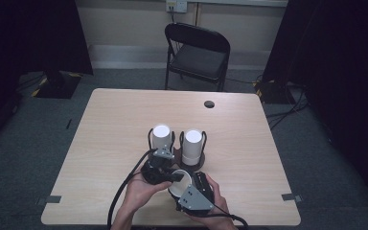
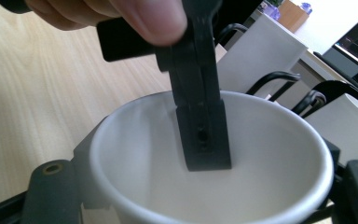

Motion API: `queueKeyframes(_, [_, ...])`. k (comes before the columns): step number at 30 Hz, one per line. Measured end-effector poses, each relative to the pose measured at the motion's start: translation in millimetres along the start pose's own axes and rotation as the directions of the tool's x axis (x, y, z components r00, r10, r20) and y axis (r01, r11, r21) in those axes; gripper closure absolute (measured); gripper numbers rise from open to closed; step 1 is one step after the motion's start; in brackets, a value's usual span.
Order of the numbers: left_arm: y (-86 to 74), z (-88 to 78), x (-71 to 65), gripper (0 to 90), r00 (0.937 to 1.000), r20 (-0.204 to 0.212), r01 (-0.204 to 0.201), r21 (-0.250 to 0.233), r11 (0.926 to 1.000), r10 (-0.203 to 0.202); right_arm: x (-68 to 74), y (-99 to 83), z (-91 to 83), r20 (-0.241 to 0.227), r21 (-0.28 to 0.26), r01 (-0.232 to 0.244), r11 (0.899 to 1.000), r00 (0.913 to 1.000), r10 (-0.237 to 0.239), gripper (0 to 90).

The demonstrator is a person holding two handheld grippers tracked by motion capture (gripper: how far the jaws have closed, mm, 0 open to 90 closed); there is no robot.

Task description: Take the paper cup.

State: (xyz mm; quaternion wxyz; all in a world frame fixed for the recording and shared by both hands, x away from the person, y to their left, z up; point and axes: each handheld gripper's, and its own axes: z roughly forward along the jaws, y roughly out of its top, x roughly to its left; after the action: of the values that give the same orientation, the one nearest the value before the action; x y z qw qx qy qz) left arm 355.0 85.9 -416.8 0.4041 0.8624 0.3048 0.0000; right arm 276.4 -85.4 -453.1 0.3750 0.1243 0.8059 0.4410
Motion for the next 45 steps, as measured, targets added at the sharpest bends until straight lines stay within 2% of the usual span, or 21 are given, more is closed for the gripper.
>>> queueKeyframes(1, [-0.4,-0.5,-0.3,70.9,1.0000,0.000,0.005,-0.025,0.9997,-0.005,-0.4,-0.2,0.2,0.002,0.000,-0.007,1.000,1.0000,0.007,24.5])
queueKeyframes(4, [-0.8,-2.0,-1.3,67.8,1.0000,0.002,-0.003,-0.038,0.9993,0.003,-2.5,-1.1,0.3,-0.009,-0.011,-0.035,0.999,0.9994,0.035,24.6])
queueKeyframes(6, [-1.6,-3.1,-2.6,68.0,0.9997,0.000,-0.023,-0.039,0.9989,0.023,-2.9,-1.5,0.1,-0.004,-0.009,-0.045,0.999,0.9990,0.045,24.6])
queueKeyframes(11, [-5.1,-4.6,-4.1,63.5,0.9997,-0.008,-0.024,-0.082,0.9964,0.023,-5.1,-3.0,-0.1,-0.002,0.003,-0.058,0.998,0.9983,0.058,24.6])
queueKeyframes(14, [-7.8,-6.1,-3.4,56.2,0.9983,-0.055,-0.023,-0.131,0.9911,0.016,-6.4,-3.6,-0.8,-0.002,0.003,-0.078,0.997,0.9970,0.078,24.7])
queueKeyframes(16, [-7.9,-7.0,-2.6,53.0,0.9979,-0.062,-0.025,-0.129,0.9913,0.017,-7.7,-4.2,-0.7,-0.002,0.001,-0.093,0.996,0.9956,0.093,24.8])
queueKeyframes(17, [-8.8,-9.0,-1.2,50.9,0.9962,-0.086,-0.003,-0.159,0.9873,-0.011,-8.7,-4.6,-0.4,-0.006,0.004,-0.101,0.995,0.9949,0.101,25.0])
queueKeyframes(18, [-9.3,-9.2,-0.9,50.1,0.9965,-0.082,0.005,-0.176,0.9844,-0.019,-9.9,-5.0,0.3,-0.014,0.008,-0.109,0.994,0.9940,0.109,25.1])
queueKeyframes(22, [-11.4,-12.7,-0.5,44.1,0.9954,-0.091,0.007,-0.223,0.9748,-0.028,-10.1,-7.0,1.0,-0.015,0.004,-0.127,0.992,0.9918,0.127,25.2])
queueKeyframes(26, [-13.3,-15.5,-1.5,41.0,0.9942,-0.106,-0.006,-0.252,0.9677,-0.022,-11.1,-8.6,1.0,-0.016,0.005,-0.141,0.990,0.9899,0.141,25.2])
queueKeyframes(29, [-15.7,-16.8,-1.4,38.2,0.9931,-0.117,-0.025,-0.267,0.9634,-0.006,-13.0,-10.8,0.6,-0.017,0.005,-0.171,0.985,0.9851,0.171,25.2])
queueKeyframes(33, [-22.3,-19.6,0.3,34.1,0.9941,-0.107,-0.021,-0.347,0.9375,-0.017,-16.5,-14.5,-1.2,-0.020,0.021,-0.204,0.979,0.9786,0.205,25.5])
queueKeyframes(34, [-23.8,-20.3,1.2,32.4,0.9944,-0.104,-0.025,-0.377,0.9258,-0.016,-16.9,-15.2,-1.8,-0.020,0.024,-0.216,0.976,0.9762,0.216,25.6])
queueKeyframes(35, [-25.1,-21.3,2.2,30.1,0.9943,-0.105,-0.027,-0.398,0.9171,-0.016,-18.1,-16.4,-2.5,-0.020,0.025,-0.223,0.975,0.9746,0.223,25.6])
queueKeyframes(38, [-26.6,-24.9,4.8,28.2,0.9929,-0.116,-0.025,-0.412,0.9107,-0.026,-22.2,-20.5,-5.1,-0.015,0.026,-0.254,0.967,0.9670,0.254,25.6])
queueKeyframes(39, [-27.2,-26.4,5.2,27.3,0.9922,-0.123,-0.030,-0.412,0.9106,-0.023,-24.1,-22.0,-5.8,-0.015,0.023,-0.268,0.963,0.9631,0.269,25.7])
queueKeyframes(40, [-27.8,-26.9,5.3,27.2,0.9915,-0.128,-0.032,-0.422,0.9062,-0.025,-26.4,-23.4,-6.8,-0.014,0.023,-0.285,0.958,0.9582,0.286,25.8])
queueKeyframes(43, [-30.6,-28.7,5.9,26.9,0.9900,-0.137,-0.030,-0.429,0.9026,-0.032,-34.1,-27.2,-9.9,-0.014,0.013,-0.357,0.934,0.9340,0.357,26.1])
queueKeyframes(44, [-32.5,-29.4,6.6,26.3,0.9891,-0.143,-0.033,-0.432,0.9014,-0.033,-36.4,-28.3,-11.2,-0.020,0.006,-0.369,0.929,0.9291,0.369,26.1])
queueKeyframes(45, [-34.0,-28.8,6.9,24.8,0.9897,-0.138,-0.029,-0.442,0.8963,-0.036,-38.8,-29.1,-13.0,-0.012,0.003,-0.382,0.924,0.9243,0.382,26.1])
